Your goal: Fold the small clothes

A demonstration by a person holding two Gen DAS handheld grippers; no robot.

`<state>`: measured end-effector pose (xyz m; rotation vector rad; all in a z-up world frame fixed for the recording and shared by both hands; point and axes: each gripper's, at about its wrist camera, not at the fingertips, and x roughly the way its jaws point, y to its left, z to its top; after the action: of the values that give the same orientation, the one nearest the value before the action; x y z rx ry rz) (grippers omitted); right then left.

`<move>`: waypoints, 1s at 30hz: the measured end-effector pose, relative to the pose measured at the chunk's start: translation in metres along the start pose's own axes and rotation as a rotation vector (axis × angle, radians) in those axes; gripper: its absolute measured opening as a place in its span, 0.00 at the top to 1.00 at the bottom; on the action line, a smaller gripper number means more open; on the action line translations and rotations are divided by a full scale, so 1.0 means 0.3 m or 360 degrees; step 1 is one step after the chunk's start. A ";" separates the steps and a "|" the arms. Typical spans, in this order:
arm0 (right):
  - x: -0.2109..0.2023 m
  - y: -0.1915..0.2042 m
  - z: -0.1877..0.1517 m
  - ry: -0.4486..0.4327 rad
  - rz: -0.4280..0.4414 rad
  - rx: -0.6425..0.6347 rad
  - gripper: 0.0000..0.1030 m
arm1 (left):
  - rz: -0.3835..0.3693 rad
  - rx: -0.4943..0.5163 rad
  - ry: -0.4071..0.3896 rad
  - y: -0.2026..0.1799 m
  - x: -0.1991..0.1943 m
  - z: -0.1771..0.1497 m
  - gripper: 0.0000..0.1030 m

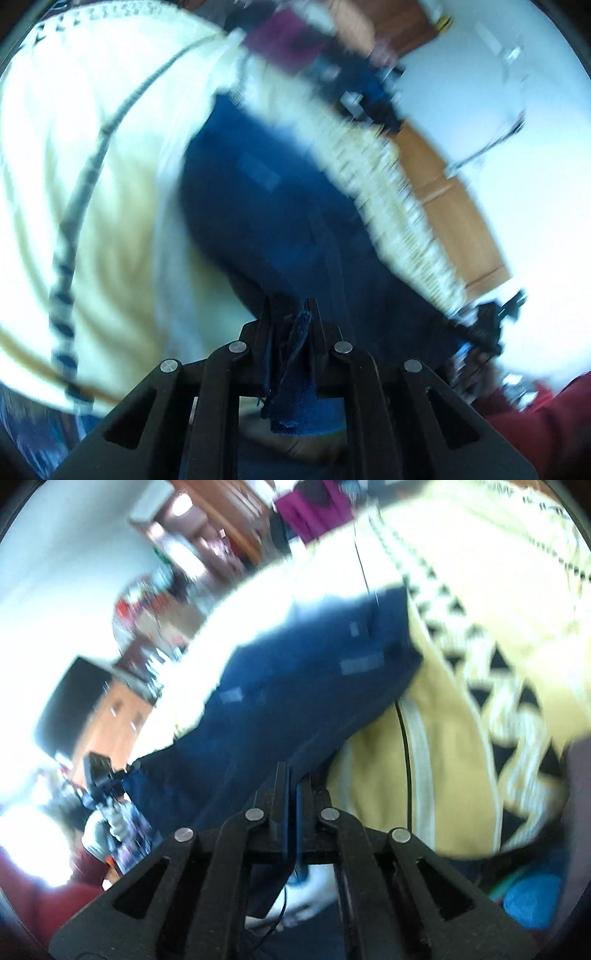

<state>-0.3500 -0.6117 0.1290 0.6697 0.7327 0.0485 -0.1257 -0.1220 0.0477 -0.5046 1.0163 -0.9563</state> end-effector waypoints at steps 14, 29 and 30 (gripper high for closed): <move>0.280 -0.174 0.718 -0.0200 -0.0008 0.0131 1.00 | -0.0132 0.0147 -0.0226 -0.144 0.331 0.887 0.86; 0.878 -0.606 0.846 0.0195 -0.0327 0.0226 0.88 | 0.0288 -0.0196 0.0109 0.410 1.005 1.111 0.45; 0.868 -0.604 0.845 0.0189 -0.0328 0.0215 0.88 | 0.0319 -0.0139 0.0093 0.386 0.994 1.119 0.38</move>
<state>-0.0273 -0.8248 0.0053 0.7208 0.9224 -0.1524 0.2775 -0.3389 -0.0255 -0.4400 1.1427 -0.7544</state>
